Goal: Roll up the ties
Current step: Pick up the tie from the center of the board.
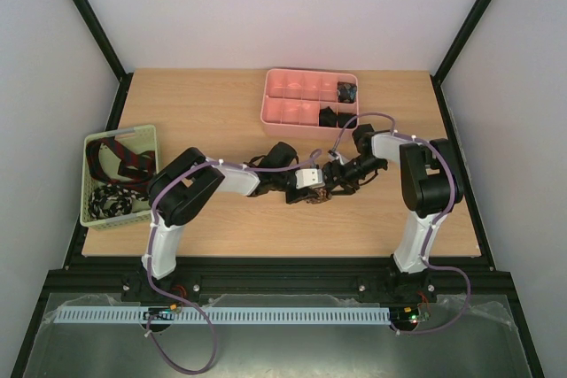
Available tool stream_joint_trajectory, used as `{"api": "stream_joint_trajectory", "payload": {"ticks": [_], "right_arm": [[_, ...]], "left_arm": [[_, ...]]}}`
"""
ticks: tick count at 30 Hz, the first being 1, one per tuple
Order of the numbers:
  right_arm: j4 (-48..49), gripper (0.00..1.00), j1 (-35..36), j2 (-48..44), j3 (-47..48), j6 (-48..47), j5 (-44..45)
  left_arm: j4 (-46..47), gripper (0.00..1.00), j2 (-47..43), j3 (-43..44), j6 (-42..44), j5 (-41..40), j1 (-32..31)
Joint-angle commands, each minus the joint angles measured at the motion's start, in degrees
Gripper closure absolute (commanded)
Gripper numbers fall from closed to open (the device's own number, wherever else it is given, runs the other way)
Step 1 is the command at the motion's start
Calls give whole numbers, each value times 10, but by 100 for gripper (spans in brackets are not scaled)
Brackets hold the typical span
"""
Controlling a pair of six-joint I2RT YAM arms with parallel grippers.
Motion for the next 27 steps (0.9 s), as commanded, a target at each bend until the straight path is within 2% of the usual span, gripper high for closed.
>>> {"api": "stream_joint_trajectory", "payload": {"ticks": [1, 4, 7, 9, 15, 18, 20, 21, 27], "right_arm": [[44, 28, 2, -8, 0, 33, 11], [43, 22, 2, -7, 5, 35, -3], [41, 22, -1, -7, 5, 35, -5], [42, 26, -3, -5, 7, 38, -7], [36, 60, -9, 0, 8, 35, -2], [34, 81, -10, -2, 7, 31, 8], [33, 95, -10, -5, 5, 27, 11], [33, 98, -10, -5, 4, 26, 11], [34, 99, -10, -19, -13, 18, 5]], "left_arm": [[-99, 68, 44, -35, 15, -35, -8], [-98, 68, 42, -38, 16, -35, -8], [-95, 68, 41, -41, 16, -35, -8], [-94, 68, 41, -41, 16, -34, -8], [-91, 68, 42, -41, 17, -33, -7], [-90, 67, 41, -41, 17, -33, -6], [-87, 62, 41, -41, 14, -33, -5], [-85, 58, 39, -41, 9, -30, -3], [-30, 25, 1, -60, -31, -16, 6]]}}
